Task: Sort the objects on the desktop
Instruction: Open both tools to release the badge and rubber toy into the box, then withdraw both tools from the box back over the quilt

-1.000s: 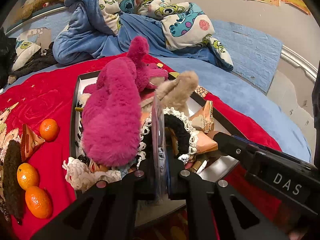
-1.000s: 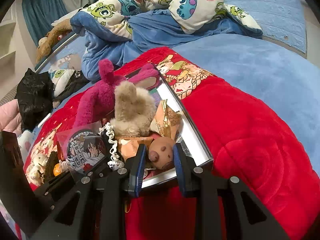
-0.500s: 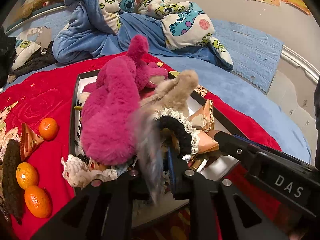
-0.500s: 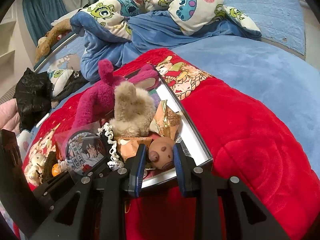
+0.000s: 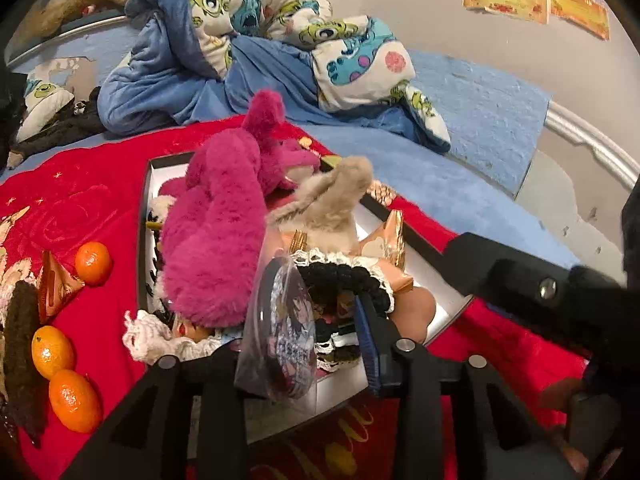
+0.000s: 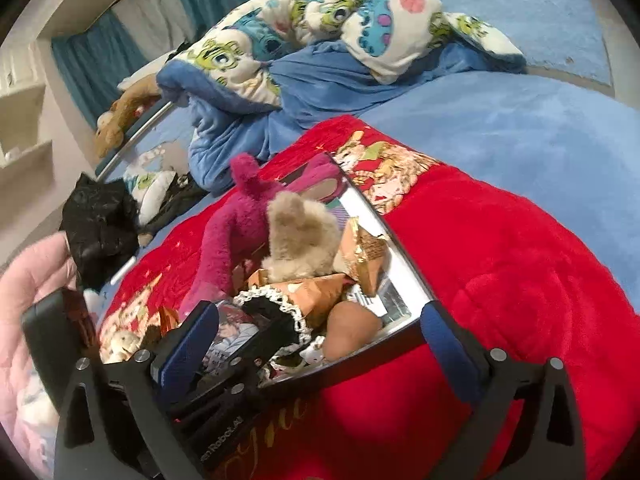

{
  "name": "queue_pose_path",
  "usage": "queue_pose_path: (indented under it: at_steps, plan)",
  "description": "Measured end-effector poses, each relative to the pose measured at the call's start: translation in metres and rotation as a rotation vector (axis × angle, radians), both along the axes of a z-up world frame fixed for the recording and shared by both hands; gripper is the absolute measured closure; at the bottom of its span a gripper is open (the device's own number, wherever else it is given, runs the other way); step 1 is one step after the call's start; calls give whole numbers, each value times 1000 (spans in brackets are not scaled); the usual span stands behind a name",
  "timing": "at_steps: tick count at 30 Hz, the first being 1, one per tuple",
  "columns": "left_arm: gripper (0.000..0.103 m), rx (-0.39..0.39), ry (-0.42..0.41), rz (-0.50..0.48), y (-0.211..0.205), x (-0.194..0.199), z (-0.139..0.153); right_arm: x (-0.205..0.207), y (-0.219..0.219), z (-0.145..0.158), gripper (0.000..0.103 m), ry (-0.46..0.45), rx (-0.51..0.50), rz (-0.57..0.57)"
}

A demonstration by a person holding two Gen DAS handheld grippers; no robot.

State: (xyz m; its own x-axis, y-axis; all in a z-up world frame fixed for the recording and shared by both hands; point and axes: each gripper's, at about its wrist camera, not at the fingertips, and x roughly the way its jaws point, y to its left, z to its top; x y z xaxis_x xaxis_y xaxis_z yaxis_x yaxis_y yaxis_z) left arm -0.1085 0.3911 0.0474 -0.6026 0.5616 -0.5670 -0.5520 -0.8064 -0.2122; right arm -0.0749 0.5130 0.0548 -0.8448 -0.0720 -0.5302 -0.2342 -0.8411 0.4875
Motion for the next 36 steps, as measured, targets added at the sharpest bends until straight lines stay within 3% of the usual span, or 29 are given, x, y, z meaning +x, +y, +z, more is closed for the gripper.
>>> queue_pose_path:
  at_steps: [2,3,7,11,20,26,32,36]
  plan:
    - [15,68,-26,-53,-5,1,2,4,5,-1,0,21,-50,-6]
    - [0,107,-37,-94,-6,3,3,6,10,-1,0,34,-81,-11]
    - [0,86,37,-77,1,12,2,13,20,0,0,65,-148,-32]
    - [0,72,33,-70,7,8,-2,15,22,-2,0,61,-160,-48]
    - [0,98,30,-45,-15,12,7,14,17,2,0,72,-135,-32]
    - [0,95,73,-19,-27,22,30,13,4,14,0,106,-114,-21]
    - [0,86,5,29,-68,22,40,4,-23,22,0,124,-95,34]
    - [0,41,-50,119,-114,23,39,-5,-51,29,0,134,-51,90]
